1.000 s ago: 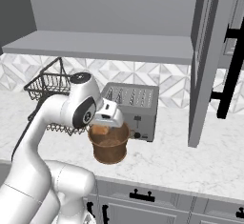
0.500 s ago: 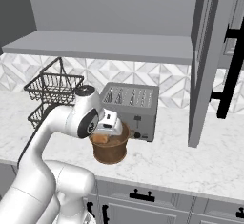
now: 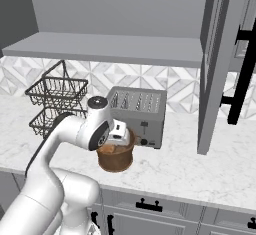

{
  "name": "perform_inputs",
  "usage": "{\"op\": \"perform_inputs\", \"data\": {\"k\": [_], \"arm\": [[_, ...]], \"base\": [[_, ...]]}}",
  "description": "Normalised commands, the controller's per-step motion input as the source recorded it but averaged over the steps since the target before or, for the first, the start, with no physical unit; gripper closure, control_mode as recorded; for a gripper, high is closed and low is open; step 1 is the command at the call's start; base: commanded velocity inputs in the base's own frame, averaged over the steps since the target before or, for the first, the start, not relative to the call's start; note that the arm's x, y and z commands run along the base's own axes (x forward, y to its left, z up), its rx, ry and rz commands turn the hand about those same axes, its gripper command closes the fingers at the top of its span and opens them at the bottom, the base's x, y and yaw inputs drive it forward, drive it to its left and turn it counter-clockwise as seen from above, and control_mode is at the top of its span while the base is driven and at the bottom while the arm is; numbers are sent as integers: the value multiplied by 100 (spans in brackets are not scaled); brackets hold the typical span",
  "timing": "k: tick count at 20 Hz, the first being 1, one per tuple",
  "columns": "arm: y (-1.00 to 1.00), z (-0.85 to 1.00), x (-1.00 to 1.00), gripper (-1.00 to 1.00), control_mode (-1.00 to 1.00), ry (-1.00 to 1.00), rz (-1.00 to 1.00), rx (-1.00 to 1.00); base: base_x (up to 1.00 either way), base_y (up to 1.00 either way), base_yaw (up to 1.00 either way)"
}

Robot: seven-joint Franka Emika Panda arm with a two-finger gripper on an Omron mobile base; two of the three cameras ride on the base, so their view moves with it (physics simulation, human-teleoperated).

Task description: Open the cabinet, pick up the bread from the cabinet and place it in the basket. Then move the basket to the dining counter.

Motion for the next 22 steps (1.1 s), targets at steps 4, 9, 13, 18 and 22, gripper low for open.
{"op": "perform_inputs", "data": {"k": [4,9,13,18,22], "arm": [[0,0,26,100,-100,11,4,5],[0,0,24,100,-100,7,3,2],[0,0,27,100,-100,3,0,0],[0,-18,21,100,-100,0,0,0],[0,-37,21,100,-100,-1,0,0]], "base": [[0,0,0],[0,0,0],[0,0,0],[0,0,0],[0,0,0]]}}
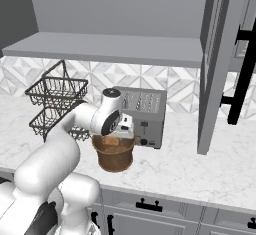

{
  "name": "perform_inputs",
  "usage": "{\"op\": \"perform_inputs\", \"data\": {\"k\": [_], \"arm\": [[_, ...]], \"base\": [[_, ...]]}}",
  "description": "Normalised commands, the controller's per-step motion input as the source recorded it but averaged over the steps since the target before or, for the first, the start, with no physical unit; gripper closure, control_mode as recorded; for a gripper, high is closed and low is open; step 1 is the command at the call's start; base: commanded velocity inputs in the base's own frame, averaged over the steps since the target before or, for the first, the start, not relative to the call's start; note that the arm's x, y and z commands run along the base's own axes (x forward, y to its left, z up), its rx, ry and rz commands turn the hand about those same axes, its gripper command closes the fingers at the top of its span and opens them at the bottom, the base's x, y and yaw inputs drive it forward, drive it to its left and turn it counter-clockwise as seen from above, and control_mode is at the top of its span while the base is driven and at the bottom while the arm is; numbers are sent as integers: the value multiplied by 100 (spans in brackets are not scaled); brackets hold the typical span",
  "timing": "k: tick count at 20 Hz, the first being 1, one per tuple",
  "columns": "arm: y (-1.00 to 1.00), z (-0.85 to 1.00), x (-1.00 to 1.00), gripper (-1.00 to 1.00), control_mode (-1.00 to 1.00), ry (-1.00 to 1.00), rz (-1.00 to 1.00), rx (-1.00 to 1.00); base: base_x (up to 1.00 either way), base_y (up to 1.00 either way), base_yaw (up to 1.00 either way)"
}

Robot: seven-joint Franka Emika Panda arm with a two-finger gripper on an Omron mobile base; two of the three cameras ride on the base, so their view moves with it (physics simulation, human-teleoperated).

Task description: Open the cabinet, pick up the bread from the cabinet and place it in the basket. Then move the basket to the dining counter.

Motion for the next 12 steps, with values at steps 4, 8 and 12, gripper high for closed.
{"op": "perform_inputs", "data": {"k": [4,8,12], "arm": [[0,-42,17,100,-100,-3,0,0],[0,-15,2,100,-100,0,0,0],[13,0,0,-100,-100,4,0,0]], "base": [[0,0,0],[0,0,0],[0,0,0]]}}
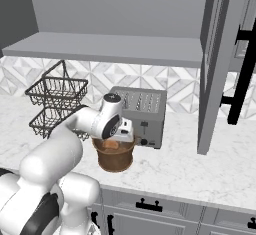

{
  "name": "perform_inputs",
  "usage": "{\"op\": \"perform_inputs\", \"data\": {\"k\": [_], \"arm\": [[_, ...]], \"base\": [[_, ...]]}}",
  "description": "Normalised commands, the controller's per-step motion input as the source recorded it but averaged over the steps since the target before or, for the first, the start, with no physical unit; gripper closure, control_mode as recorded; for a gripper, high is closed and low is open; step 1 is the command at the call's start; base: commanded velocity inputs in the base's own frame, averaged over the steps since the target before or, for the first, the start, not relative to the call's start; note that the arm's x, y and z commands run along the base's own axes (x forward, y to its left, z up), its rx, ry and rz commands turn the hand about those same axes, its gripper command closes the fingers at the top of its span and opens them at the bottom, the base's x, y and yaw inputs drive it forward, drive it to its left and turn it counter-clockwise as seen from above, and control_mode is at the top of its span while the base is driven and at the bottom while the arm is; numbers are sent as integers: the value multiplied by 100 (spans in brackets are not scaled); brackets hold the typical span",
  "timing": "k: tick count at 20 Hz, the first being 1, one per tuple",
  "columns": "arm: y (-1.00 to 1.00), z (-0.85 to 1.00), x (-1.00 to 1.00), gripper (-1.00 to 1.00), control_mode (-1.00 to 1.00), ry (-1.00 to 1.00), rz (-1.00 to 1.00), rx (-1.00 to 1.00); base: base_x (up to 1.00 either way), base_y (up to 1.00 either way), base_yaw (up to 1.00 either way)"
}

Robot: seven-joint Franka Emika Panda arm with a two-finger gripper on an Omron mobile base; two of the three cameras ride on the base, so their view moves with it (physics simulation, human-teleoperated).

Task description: Open the cabinet, pick up the bread from the cabinet and place it in the basket. Then move the basket to the dining counter.

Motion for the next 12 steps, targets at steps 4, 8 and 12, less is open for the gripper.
{"op": "perform_inputs", "data": {"k": [4,8,12], "arm": [[4,0,0,-100,-100,0,0,-1],[0,0,0,-100,-100,0,0,0],[0,0,0,-100,-100,0,0,0]], "base": [[0,0,0],[0,0,0],[0,0,0]]}}
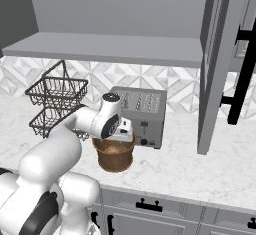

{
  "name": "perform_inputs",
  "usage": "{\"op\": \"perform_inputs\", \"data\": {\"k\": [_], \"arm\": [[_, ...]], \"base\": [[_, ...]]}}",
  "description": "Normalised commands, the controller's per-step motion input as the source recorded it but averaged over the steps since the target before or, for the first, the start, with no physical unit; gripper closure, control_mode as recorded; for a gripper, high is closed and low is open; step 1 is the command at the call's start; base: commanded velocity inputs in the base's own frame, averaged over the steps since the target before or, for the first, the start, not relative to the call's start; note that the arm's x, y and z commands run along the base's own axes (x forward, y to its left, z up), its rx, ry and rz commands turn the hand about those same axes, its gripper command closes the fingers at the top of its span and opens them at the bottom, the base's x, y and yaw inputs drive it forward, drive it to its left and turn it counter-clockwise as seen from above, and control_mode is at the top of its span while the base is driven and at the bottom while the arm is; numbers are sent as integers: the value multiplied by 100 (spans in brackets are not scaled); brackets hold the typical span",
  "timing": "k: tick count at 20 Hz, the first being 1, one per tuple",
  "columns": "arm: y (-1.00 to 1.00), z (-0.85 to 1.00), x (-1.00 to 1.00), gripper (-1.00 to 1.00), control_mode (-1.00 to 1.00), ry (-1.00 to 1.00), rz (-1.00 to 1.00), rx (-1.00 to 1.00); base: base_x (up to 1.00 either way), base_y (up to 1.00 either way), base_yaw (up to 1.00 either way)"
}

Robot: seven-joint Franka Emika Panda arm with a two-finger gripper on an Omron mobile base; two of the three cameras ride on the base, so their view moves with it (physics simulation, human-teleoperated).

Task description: Open the cabinet, pick up the bread from the cabinet and place it in the basket. Then move the basket to the dining counter.

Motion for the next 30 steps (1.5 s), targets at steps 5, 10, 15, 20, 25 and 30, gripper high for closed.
{"op": "perform_inputs", "data": {"k": [5,10,15,20,25,30], "arm": [[0,10,0,-100,-100,0,0,-1],[-6,34,-26,-100,-100,0,-9,0],[-36,35,-25,-100,-100,2,-31,0],[-55,13,-12,-100,-100,10,-47,0],[-27,6,-46,-100,-100,4,-41,3],[-1,-19,-22,-100,-100,4,-12,21]], "base": [[0,0,0],[0,0,0],[0,0,0],[0,0,0],[0,0,0],[0,0,0]]}}
